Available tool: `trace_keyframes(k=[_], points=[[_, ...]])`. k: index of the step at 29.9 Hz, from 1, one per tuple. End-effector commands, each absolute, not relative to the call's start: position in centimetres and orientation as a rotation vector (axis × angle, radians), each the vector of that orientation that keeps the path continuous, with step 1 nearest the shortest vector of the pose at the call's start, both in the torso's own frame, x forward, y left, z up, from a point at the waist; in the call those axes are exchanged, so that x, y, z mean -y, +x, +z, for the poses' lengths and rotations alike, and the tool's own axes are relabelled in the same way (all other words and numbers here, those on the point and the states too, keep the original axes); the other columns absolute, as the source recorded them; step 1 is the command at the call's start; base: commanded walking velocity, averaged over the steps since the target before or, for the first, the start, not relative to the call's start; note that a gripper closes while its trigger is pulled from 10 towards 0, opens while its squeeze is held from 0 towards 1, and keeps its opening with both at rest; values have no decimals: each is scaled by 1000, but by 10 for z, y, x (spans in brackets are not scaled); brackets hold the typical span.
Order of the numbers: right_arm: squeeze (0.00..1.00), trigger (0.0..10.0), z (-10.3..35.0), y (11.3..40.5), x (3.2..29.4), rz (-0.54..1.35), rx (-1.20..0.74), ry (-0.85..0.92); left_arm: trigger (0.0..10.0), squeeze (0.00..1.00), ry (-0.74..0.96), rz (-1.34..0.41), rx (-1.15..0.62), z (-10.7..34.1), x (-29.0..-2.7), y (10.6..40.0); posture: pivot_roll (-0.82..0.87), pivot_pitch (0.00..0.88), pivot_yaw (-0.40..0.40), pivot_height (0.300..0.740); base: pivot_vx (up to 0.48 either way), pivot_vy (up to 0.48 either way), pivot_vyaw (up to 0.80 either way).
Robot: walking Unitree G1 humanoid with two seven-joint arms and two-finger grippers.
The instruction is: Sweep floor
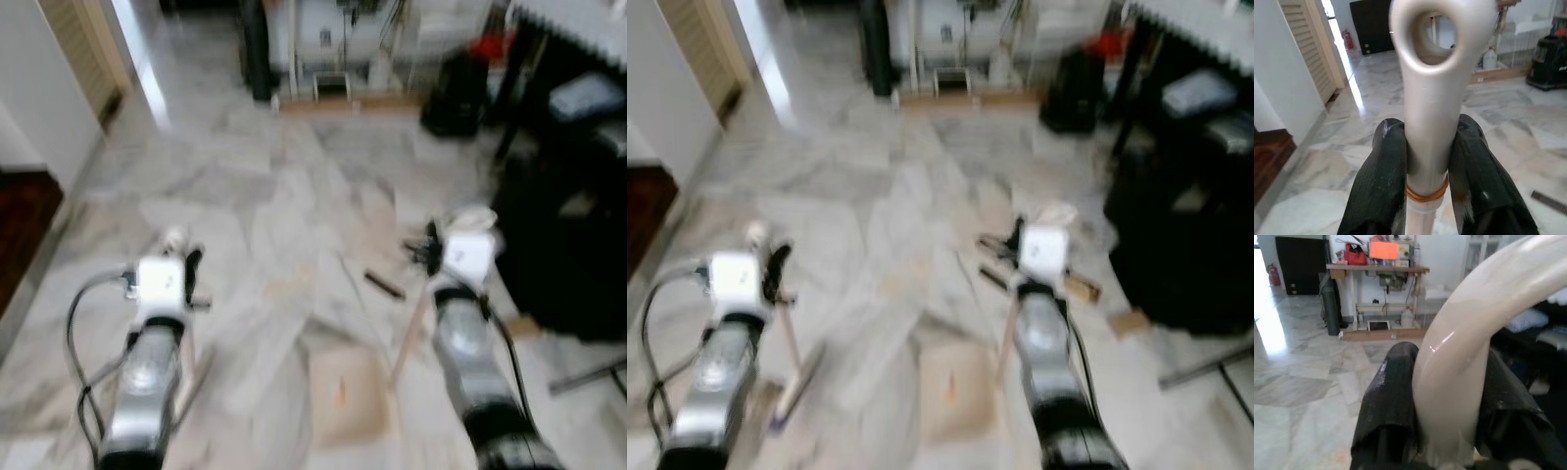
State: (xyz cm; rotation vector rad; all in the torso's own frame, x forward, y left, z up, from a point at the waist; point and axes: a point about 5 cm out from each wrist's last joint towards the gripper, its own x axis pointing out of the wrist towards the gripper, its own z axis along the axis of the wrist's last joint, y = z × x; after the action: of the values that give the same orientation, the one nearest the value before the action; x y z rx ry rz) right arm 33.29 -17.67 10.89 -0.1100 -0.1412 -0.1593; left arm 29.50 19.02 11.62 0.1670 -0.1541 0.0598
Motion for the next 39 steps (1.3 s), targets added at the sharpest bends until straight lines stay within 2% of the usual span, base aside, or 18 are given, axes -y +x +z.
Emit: trace_keyframes(k=[1,9,12,18,39], points=[[0,10000,125,339,165,-125,206,-89,10000,0,165,62,200,126,-193,296,20,32,-33,740,394,0,0],[0,10000,125,339,163,-115,206,-79,10000,0,162,56,200,125,-191,297,17,23,-31,740,395,0,0],[0,10000,125,339,166,-137,201,-10,10000,0,158,50,199,125,-190,297,17,23,-31,740,396,0,0],[0,10000,127,339,164,-104,220,-62,10000,0,156,48,197,125,-190,297,14,15,-28,740,395,0,97],[0,10000,125,340,163,-99,199,-16,10000,0,155,50,197,124,-190,298,22,19,-32,740,396,0,55]])
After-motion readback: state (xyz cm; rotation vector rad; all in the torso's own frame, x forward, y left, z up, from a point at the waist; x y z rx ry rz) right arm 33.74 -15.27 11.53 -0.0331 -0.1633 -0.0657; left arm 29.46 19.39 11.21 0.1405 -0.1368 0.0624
